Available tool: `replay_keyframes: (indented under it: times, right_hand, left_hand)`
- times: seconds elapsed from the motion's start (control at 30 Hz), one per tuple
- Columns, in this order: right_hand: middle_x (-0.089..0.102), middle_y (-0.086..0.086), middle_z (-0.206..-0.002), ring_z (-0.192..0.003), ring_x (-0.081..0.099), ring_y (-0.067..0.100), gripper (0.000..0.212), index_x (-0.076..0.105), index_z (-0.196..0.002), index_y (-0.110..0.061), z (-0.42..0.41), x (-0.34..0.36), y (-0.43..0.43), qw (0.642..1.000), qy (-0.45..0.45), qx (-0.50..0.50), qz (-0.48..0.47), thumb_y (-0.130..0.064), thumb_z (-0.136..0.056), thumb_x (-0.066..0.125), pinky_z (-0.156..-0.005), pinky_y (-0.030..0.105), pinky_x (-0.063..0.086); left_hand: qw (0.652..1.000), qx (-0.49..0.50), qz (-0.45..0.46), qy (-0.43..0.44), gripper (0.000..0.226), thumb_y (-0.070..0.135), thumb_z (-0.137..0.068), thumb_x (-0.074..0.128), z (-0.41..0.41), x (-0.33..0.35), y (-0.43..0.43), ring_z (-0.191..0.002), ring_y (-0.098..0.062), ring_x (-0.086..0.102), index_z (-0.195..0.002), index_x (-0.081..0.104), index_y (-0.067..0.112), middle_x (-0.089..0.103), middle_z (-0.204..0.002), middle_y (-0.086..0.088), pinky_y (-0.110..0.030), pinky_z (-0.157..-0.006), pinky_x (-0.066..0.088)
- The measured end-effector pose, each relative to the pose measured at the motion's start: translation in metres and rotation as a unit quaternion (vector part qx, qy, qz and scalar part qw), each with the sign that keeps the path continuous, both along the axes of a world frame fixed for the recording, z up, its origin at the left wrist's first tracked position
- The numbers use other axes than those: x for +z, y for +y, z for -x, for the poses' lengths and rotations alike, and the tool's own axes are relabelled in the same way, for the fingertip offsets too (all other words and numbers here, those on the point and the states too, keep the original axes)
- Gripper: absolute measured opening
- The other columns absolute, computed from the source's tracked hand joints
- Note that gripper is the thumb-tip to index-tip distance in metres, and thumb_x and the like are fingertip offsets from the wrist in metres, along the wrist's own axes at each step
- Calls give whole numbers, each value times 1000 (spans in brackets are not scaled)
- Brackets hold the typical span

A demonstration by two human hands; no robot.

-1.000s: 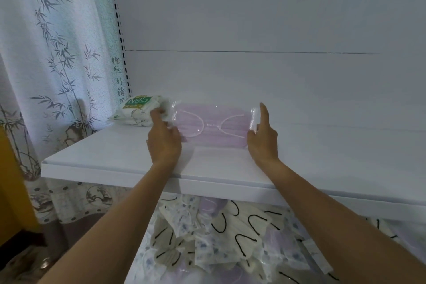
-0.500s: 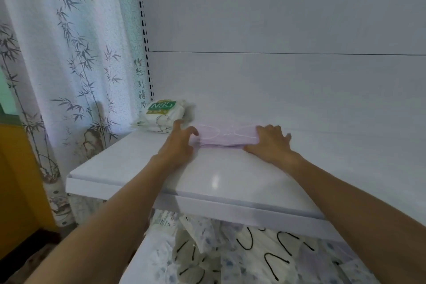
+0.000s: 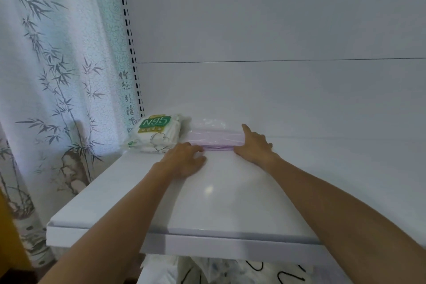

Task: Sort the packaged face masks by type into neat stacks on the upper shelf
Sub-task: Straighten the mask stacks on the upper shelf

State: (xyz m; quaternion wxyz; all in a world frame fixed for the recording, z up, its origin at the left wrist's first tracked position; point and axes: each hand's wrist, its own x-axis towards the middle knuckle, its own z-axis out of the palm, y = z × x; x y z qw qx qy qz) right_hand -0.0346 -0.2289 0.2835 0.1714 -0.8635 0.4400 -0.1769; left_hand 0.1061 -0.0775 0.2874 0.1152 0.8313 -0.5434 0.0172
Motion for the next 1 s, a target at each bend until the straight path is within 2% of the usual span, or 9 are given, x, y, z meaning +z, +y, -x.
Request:
replay_keyframes:
  times: [0.1,0.23,0.37,0.53,0.67,0.87,0.93,1.0]
  right_hand:
    - [35,10,-144,-134,28,33,88,6,-150,-26,12,4,-1,1000,-7,8,-8,-39,-82,60,-105,48,26]
    - [33,11,-145,-134,28,33,83,10,-150,-23,51,7,-6,999,-1,-26,27,-35,-84,61,-105,48,28]
    - [40,12,-141,-130,35,33,73,19,-149,-24,116,8,-3,996,13,-48,69,-15,-85,53,-103,45,31]
    - [40,12,-141,-131,34,33,69,21,-148,-21,192,16,1,993,81,-24,85,-15,-87,52,-104,47,30]
    - [42,10,-141,-131,36,30,66,23,-149,-18,252,24,14,995,58,-16,77,-16,-89,52,-104,44,31]
    - [48,12,-134,-125,38,31,55,30,-145,-13,359,3,34,987,37,-36,154,-16,-92,46,-99,42,33]
    - [50,13,-132,-122,42,32,50,35,-141,-9,398,-13,37,983,5,-59,175,-16,-93,43,-97,41,35]
    - [48,13,-138,-124,43,31,47,36,-141,-7,435,-35,39,979,-13,-64,195,-16,-95,42,-102,42,34]
  left_hand:
    - [1000,7,14,-25,41,41,-94,43,6,3,-6,-121,-26,48,-131,50,27,51,-132,-6,-35,-98,40]
    - [996,18,32,-87,40,34,-93,43,29,4,-12,-119,-27,48,-131,50,23,49,-130,-8,-35,-95,40]
    - [998,-2,28,-51,38,35,-93,47,71,5,-12,-123,-27,46,-128,52,21,47,-134,-9,-35,-100,35]
    - [999,-26,34,-26,36,39,-89,52,153,3,-8,-122,-23,48,-122,57,25,51,-134,-3,-33,-98,37]
    - [996,-67,55,-15,33,38,-91,52,228,7,-8,-117,-20,51,-120,58,24,55,-129,0,-32,-93,39]
    - [982,-154,111,9,29,17,-90,50,337,-11,-15,-112,-27,53,-116,62,15,59,-120,-9,-37,-95,42]
    - [966,-196,165,-30,28,11,-87,49,372,-28,-15,-105,-34,53,-111,64,11,60,-112,-13,-39,-88,42]
    - [941,-263,207,-54,30,8,-77,47,405,-47,-7,-88,-38,57,-98,68,6,63,-98,-16,-40,-76,45]
